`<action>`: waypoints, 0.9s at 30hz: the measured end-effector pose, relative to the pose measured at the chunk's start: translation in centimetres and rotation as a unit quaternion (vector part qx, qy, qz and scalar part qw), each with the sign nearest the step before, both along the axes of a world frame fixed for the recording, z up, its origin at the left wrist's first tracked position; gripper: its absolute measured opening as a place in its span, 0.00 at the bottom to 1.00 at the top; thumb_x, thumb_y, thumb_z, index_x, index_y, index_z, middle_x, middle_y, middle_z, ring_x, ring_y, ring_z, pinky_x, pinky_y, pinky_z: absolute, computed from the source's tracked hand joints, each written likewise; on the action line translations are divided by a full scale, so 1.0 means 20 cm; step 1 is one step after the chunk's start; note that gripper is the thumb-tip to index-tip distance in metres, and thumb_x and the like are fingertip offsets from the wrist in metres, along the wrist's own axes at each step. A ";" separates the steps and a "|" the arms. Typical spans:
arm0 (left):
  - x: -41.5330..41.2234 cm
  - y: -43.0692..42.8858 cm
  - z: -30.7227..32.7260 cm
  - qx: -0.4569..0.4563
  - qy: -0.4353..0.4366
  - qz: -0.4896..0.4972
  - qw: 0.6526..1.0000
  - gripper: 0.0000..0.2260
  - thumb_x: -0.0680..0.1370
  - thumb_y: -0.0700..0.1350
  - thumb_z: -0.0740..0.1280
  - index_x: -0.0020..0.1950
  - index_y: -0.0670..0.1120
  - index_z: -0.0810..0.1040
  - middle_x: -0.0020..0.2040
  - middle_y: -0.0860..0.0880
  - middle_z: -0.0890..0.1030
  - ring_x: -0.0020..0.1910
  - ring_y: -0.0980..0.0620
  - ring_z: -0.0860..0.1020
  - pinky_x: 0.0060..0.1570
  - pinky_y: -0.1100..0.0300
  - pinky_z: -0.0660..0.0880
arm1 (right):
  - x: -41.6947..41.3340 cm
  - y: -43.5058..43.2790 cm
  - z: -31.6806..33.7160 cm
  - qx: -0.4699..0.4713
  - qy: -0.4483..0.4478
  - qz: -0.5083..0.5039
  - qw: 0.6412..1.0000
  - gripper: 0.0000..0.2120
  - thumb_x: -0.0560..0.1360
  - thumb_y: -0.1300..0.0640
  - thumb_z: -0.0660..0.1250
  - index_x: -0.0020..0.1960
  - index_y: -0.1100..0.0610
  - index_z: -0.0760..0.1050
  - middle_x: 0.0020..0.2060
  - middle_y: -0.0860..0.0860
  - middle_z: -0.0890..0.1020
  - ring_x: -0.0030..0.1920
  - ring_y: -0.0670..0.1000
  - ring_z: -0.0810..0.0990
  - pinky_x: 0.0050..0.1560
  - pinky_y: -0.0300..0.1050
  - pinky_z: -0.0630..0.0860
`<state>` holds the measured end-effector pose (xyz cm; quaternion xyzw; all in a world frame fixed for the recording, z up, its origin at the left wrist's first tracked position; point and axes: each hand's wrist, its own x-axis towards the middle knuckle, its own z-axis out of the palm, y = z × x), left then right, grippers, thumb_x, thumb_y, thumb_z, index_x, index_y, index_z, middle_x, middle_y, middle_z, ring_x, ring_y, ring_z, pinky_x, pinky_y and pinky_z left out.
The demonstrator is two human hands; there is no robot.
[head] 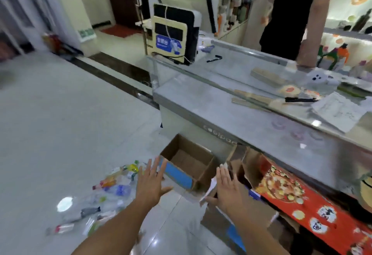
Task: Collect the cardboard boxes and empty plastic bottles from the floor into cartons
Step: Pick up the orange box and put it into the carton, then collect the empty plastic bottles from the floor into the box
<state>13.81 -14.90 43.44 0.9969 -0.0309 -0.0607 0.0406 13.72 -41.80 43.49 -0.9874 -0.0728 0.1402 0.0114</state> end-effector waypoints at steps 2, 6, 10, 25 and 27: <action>-0.07 0.27 -0.01 -0.012 0.028 0.048 0.998 0.48 0.65 0.72 0.60 0.78 0.51 0.49 0.75 0.45 0.63 0.67 0.40 0.68 0.72 0.44 0.43 | 0.04 0.24 -0.04 0.011 -0.029 0.044 0.999 0.54 0.63 0.25 0.52 0.76 0.63 0.51 0.75 0.57 0.60 0.77 0.51 0.41 0.71 0.53 0.42; -0.21 0.67 -0.05 -0.054 0.038 0.120 0.991 0.58 0.59 0.72 0.70 0.79 0.51 0.43 0.79 0.47 0.50 0.73 0.41 0.64 0.72 0.45 0.44 | 0.12 0.70 -0.07 0.039 -0.030 0.096 0.994 0.53 0.59 0.25 0.46 0.68 0.64 0.63 0.70 0.57 0.68 0.72 0.58 0.65 0.69 0.56 0.52; -0.29 0.91 -0.08 -0.085 0.028 0.168 0.982 0.64 0.54 0.70 0.74 0.79 0.50 0.43 0.79 0.46 0.45 0.69 0.40 0.70 0.73 0.47 0.37 | 0.14 1.06 0.04 0.017 -0.056 0.199 0.978 0.54 0.67 0.25 0.52 0.74 0.64 0.39 0.73 0.56 0.40 0.74 0.54 0.44 0.73 0.55 0.42; 0.18 1.03 -0.80 -0.109 0.060 0.272 0.954 0.58 0.57 0.71 0.72 0.78 0.49 0.51 0.78 0.46 0.51 0.78 0.46 0.40 0.73 0.46 0.37 | 0.98 1.48 -0.66 0.099 -0.003 0.241 0.966 0.61 0.49 0.23 0.68 0.67 0.64 0.64 0.61 0.57 0.79 0.63 0.56 0.74 0.55 0.58 0.76; 0.31 1.01 -1.01 -0.103 0.063 0.255 0.959 0.54 0.62 0.73 0.65 0.79 0.49 0.49 0.79 0.47 0.45 0.78 0.46 0.40 0.73 0.45 0.38 | 1.12 1.51 -0.89 0.117 0.034 0.216 0.969 0.62 0.44 0.24 0.71 0.65 0.64 0.68 0.59 0.58 0.81 0.59 0.57 0.80 0.52 0.59 0.78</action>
